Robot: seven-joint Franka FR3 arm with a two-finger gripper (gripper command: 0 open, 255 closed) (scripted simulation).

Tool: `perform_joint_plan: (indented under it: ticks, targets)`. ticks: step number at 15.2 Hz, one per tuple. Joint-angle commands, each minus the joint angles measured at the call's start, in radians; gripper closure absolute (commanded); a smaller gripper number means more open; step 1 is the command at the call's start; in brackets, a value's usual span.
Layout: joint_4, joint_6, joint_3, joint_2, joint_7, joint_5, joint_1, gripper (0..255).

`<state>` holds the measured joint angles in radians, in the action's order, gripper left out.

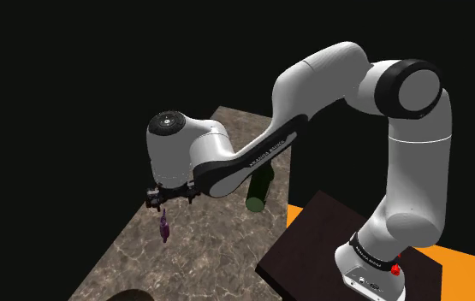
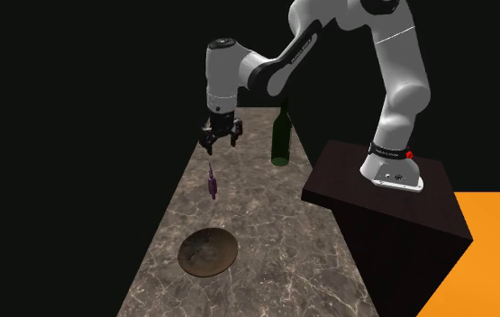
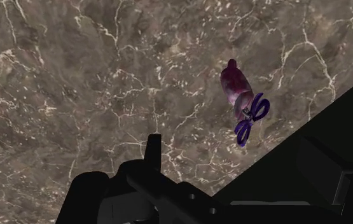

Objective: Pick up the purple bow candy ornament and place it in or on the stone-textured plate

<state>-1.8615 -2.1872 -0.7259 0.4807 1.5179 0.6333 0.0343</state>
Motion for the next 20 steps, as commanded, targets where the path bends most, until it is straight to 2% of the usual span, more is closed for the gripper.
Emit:
perform_joint_plan:
  ticks: [1,3,4,11,19,20]
  targets:
    - [0.092,0.025,0.039,0.09,0.048,0.044,0.061,0]
    - [0.187,0.048,0.074,0.175,0.08,0.071,0.116,0]
    - [0.198,0.051,0.078,0.184,0.083,0.074,0.123,0]
    - [0.201,-0.005,0.115,0.247,0.104,0.118,0.136,0]
    - [0.201,-0.005,0.115,0.247,0.104,0.118,0.136,0]
    - [0.201,-0.005,0.115,0.247,0.104,0.118,0.136,255]
